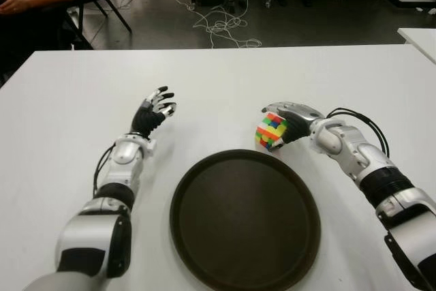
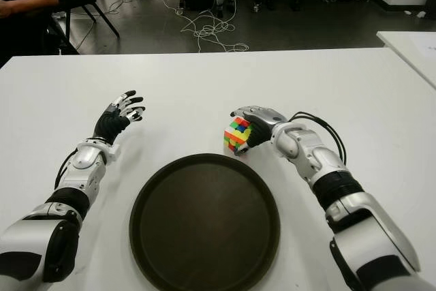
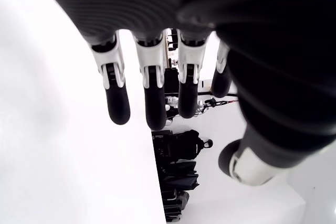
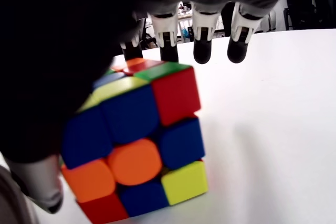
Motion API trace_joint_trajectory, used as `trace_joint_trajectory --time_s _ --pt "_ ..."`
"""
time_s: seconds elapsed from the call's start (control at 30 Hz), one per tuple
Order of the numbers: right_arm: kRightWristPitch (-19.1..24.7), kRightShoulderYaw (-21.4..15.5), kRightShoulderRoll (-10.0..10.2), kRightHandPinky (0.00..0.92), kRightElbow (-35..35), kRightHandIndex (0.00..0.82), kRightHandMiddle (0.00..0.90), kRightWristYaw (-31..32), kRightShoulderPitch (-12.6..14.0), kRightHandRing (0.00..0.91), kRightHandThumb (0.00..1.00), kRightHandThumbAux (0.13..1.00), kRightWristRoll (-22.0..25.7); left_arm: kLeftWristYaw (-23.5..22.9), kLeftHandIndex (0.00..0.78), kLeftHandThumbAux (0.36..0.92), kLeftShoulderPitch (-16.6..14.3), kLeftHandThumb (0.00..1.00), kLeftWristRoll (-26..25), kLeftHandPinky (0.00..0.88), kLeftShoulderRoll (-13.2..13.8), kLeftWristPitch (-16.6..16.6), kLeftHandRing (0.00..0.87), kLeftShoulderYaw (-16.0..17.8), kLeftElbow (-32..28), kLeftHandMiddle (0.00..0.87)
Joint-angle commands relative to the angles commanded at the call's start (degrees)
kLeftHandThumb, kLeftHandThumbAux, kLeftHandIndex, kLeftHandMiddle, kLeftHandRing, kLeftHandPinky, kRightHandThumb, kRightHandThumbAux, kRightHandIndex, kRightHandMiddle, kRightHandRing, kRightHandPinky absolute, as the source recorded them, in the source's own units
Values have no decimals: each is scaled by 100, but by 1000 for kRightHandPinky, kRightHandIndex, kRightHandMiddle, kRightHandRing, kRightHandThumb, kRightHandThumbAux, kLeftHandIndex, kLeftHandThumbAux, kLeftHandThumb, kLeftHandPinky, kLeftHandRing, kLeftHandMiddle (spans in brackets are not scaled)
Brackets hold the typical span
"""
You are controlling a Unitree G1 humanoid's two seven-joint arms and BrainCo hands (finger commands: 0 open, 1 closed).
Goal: Pick up the Rubik's Cube and put it in the plate
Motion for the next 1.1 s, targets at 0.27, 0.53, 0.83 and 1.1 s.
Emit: trace_joint_trajectory --time_s 0.27,0.53,0.83,1.1 --pt "52 56 31 0 67 0 0 -119 -30 0 0 685 -58 4 126 709 1 246 1 252 -2 -15 226 -3 -2 200" --pt "155 95 15 0 -11 0 0 -180 -2 0 0 689 -72 -2 127 719 14 248 -3 243 -9 -57 223 -5 -23 203" --pt "215 120 17 0 -24 0 0 -285 10 0 0 683 -97 -6 131 708 12 251 -16 240 -22 -53 222 3 -20 208" --pt "284 140 29 44 65 11 42 -451 0 44 0 678 -167 11 124 702 1 238 -9 238 -32 -7 217 -6 -25 199"
